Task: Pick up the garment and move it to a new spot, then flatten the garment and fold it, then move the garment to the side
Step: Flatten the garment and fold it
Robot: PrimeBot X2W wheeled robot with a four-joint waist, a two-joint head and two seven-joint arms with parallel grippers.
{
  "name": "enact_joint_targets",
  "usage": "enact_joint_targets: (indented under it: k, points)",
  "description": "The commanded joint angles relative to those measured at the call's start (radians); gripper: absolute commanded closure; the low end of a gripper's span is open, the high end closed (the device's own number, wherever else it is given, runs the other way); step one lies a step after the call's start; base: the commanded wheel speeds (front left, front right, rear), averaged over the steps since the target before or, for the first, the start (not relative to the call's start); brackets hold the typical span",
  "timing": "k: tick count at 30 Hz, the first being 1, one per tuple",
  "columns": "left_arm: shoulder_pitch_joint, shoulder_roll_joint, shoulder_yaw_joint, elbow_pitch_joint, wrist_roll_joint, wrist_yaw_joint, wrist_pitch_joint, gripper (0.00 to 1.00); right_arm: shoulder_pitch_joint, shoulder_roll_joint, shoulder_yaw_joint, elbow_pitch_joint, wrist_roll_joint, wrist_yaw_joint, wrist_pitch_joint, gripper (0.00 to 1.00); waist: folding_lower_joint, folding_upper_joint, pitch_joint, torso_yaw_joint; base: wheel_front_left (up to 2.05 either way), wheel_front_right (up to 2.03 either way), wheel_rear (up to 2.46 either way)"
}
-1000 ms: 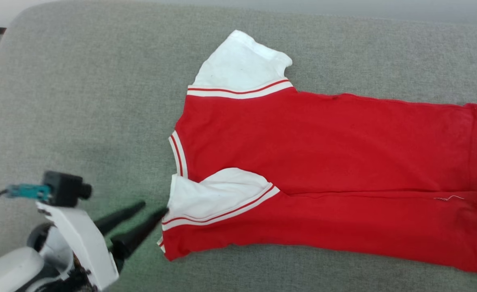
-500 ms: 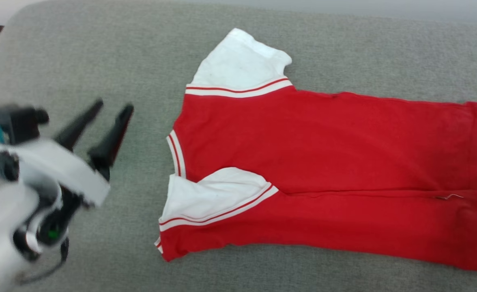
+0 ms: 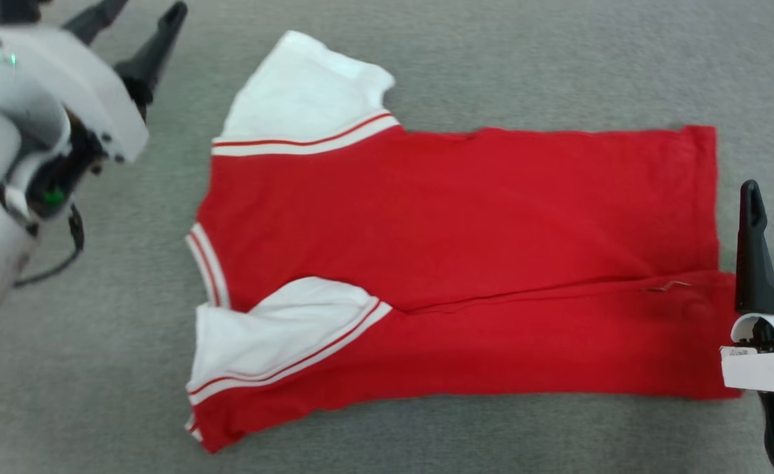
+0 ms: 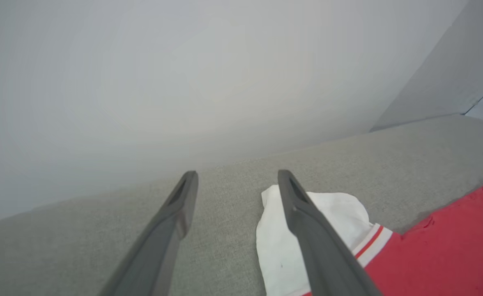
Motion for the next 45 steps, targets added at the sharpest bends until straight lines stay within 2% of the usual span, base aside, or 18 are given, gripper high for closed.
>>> enact_joint_targets:
  k: [1, 6, 11, 20, 29, 31, 32, 35, 38, 42, 45]
  points:
    - [-0.032, -0.012, -0.008, 0.031, 0.013, -0.015, 0.02, 0.0, 0.007, 0.009, 0.002, 0.001, -0.008, 0.0, -0.007, 0.0, 0.0, -0.0001, 0.039, -0.06, 0.0, 0.0, 0.0]
    - [-0.138, -0.07, -0.055, 0.18, 0.015, -0.065, 0.142, 0.0, 0.014, 0.037, 0.011, -0.002, -0.015, 0.0, -0.024, 0.0, 0.0, -0.0001, 0.069, -0.118, 0.0, 0.0, 0.0]
    - [-0.206, -0.098, -0.119, 0.262, -0.009, -0.078, 0.304, 0.0, 0.019, 0.056, 0.023, -0.008, -0.013, 0.0, -0.038, 0.0, 0.0, -0.0001, 0.092, -0.165, 0.0, 0.0, 0.0]
    - [-0.263, -0.062, -0.221, 0.269, -0.095, -0.079, 0.554, 0.0, 0.027, 0.069, 0.039, -0.004, -0.003, 0.0, -0.045, 0.0, 0.0, -0.0001, 0.117, -0.204, 0.0, 0.0, 0.0]
    - [-0.289, -0.06, -0.261, 0.304, -0.141, -0.078, 0.632, 0.0, 0.013, 0.066, 0.05, -0.012, -0.006, 0.0, -0.033, 0.0, 0.0, -0.0001, 0.13, -0.213, 0.0, 0.0, 0.0]
    - [-0.287, -0.06, -0.268, 0.288, -0.152, -0.078, 0.632, 0.63, 0.008, 0.062, 0.057, -0.009, 0.001, 0.0, -0.025, 0.0, 0.0, -0.0001, 0.131, -0.212, 0.0, 0.0, 0.0]
    - [-0.284, -0.059, -0.269, 0.282, -0.161, -0.078, 0.626, 1.0, 0.001, 0.057, 0.063, -0.009, 0.007, 0.0, -0.02, 0.0, 0.0, -0.0001, 0.131, -0.211, 0.0, 0.0, 0.0]
    - [-0.28, -0.051, -0.275, 0.27, -0.167, -0.079, 0.611, 1.0, -0.037, 0.025, 0.09, -0.005, 0.013, 0.0, 0.025, 0.0, 0.0, -0.0001, 0.131, -0.209, 0.0, 0.0, 0.0]
    - [-0.283, -0.047, -0.279, 0.254, -0.175, -0.078, 0.591, 1.0, -0.109, -0.032, 0.117, 0.008, 0.011, 0.0, 0.122, 0.0, 0.0, -0.0001, 0.127, -0.205, 0.0, 0.0, 0.0]
    - [-0.288, -0.057, -0.286, 0.233, -0.189, -0.078, 0.575, 1.0, -0.253, -0.112, 0.165, 0.049, 0.029, 0.0, 0.298, 0.0, 0.0, -0.0001, 0.121, -0.188, 0.0, 0.0, 0.0]
    - [-0.296, -0.069, -0.292, 0.217, -0.197, -0.078, 0.567, 1.0, -0.359, -0.175, 0.201, 0.124, 0.061, 0.0, 0.451, 0.0, 0.0, -0.0001, 0.121, -0.169, 0.0, 0.0, 0.0]
